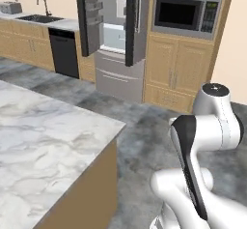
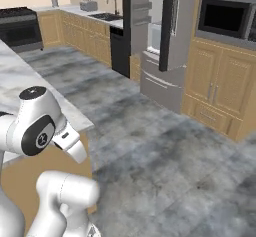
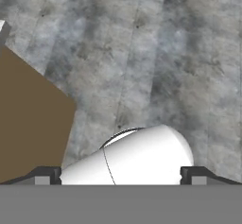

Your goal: Pick up the mango and orange from the fridge and place one fruit on each plate on the dining counter.

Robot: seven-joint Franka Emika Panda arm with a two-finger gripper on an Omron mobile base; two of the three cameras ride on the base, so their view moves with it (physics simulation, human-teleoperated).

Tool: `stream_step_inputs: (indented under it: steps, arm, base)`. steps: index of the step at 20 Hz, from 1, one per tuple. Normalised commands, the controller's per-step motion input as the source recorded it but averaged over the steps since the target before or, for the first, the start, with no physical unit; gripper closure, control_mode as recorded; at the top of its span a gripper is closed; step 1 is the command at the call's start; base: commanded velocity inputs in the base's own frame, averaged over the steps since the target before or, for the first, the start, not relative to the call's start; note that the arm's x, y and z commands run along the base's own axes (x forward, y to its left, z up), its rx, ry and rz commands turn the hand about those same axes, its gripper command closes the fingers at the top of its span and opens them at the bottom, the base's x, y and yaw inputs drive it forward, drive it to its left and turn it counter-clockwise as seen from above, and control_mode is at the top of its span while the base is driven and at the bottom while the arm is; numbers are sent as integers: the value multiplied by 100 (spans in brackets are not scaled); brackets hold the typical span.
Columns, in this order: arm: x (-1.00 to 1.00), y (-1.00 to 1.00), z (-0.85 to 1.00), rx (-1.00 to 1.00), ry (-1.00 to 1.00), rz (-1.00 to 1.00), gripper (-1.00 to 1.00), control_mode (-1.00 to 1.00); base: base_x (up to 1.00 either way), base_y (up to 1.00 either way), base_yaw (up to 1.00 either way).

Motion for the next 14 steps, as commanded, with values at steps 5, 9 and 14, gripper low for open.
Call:
stream_step_inputs:
  steps: [5, 9, 14]
  arm:
    - [0, 0, 0, 0, 0, 0, -100, 100]
    - [0, 0, 0, 0, 0, 0, -100, 100]
    - [0, 0, 0, 0, 0, 0, -100, 100]
  base:
    - [100, -12, 14]
    - [100, 0, 14]
    - [100, -9, 40]
